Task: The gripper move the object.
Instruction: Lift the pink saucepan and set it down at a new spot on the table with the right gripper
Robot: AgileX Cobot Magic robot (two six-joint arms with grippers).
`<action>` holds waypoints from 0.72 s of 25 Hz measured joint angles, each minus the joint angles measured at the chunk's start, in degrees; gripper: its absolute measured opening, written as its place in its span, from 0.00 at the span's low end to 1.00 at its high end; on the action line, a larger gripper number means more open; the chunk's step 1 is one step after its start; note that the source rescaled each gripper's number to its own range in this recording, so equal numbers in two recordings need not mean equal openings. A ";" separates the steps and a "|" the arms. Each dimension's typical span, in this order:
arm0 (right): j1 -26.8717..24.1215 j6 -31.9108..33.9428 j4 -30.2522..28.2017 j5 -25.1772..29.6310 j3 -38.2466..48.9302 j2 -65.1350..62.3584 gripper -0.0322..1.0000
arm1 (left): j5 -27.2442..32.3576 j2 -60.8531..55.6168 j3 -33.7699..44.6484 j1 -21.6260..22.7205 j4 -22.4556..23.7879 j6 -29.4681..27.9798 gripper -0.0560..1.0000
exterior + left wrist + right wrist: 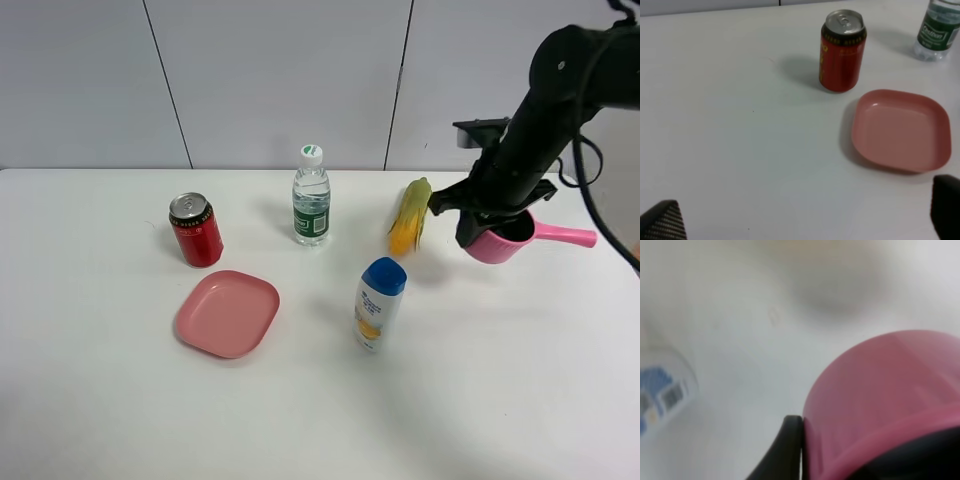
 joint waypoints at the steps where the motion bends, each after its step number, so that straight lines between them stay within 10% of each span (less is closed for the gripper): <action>1: 0.00 0.04 -0.39 0.81 0.00 -1.66 0.03 | 0.00 0.00 0.00 0.00 0.00 0.00 1.00; 18: 12.75 -0.91 -1.48 9.75 -16.72 -14.55 0.03 | 0.00 0.00 0.00 0.00 0.00 0.00 1.00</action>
